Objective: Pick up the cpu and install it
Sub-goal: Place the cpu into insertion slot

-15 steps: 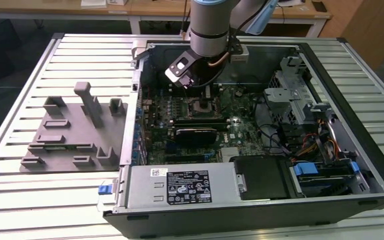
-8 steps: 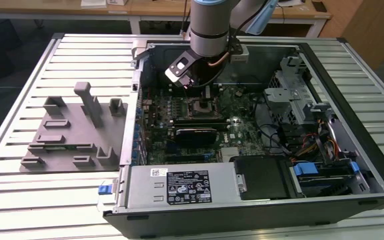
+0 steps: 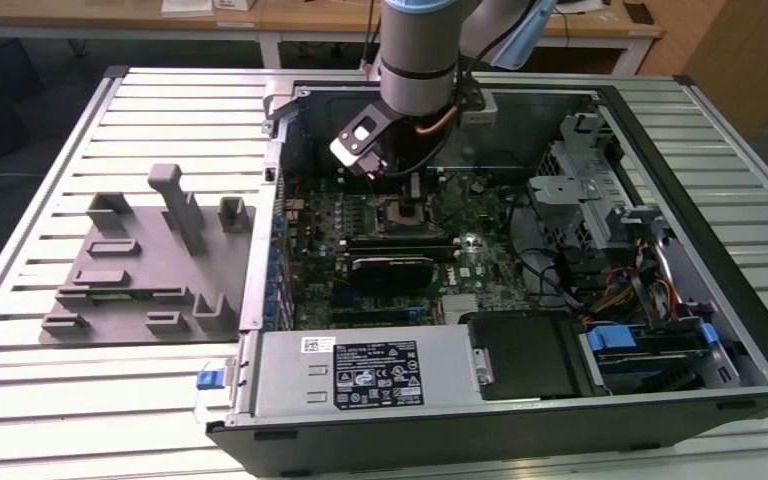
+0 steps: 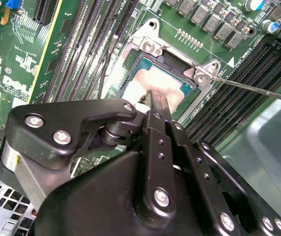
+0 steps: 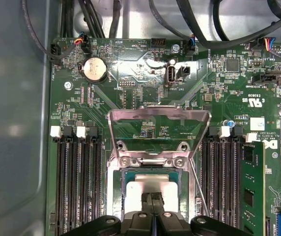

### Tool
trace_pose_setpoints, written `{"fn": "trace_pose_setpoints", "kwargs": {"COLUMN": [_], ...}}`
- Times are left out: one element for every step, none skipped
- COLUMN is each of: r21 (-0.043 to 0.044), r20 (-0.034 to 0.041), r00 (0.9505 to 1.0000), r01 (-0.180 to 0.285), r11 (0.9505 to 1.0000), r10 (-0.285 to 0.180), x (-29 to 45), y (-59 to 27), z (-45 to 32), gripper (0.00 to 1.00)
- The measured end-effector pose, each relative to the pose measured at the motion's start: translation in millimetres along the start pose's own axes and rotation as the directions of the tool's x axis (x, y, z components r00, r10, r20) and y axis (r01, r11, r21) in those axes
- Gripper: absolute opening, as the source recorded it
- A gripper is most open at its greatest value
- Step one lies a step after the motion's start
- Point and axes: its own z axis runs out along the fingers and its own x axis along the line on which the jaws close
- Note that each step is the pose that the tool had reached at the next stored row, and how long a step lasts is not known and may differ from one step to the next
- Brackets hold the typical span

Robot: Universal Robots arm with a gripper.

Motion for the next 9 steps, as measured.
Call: {"fn": "trace_pose_setpoints", "kwargs": {"r21": [0.0000,0.0000,0.0002,0.0000,-0.0002,-0.0002,0.0000,0.0001,0.0003], "r20": [0.0000,0.0000,0.0001,-0.0002,-0.0004,-0.0005,-0.0004,-0.0003,-0.0001], "r00": [1.0000,1.0000,1.0000,1.0000,1.0000,1.0000,1.0000,1.0000,1.0000], "r01": [0.000,0.000,0.000,0.000,0.000,0.000,0.000,0.000,0.000], "r11": [1.0000,1.0000,1.0000,1.0000,1.0000,1.0000,1.0000,1.0000,1.0000], "r10": [0.000,0.000,0.000,0.000,0.000,0.000,0.000,0.000,0.000], "x": [0.0,0.0,-0.1,0.0,0.0,0.1,0.0,0.0,-0.1], "y": [-0.1,-0.1,-0.1,-0.1,-0.1,-0.1,-0.1,-0.1,-0.2], "z": [0.5,0.6,0.5,0.8,1.3,1.7,2.1,2.5,2.7], "gripper": [0.11,0.11,0.11,0.11,0.11,0.11,0.11,0.11,0.11]}}
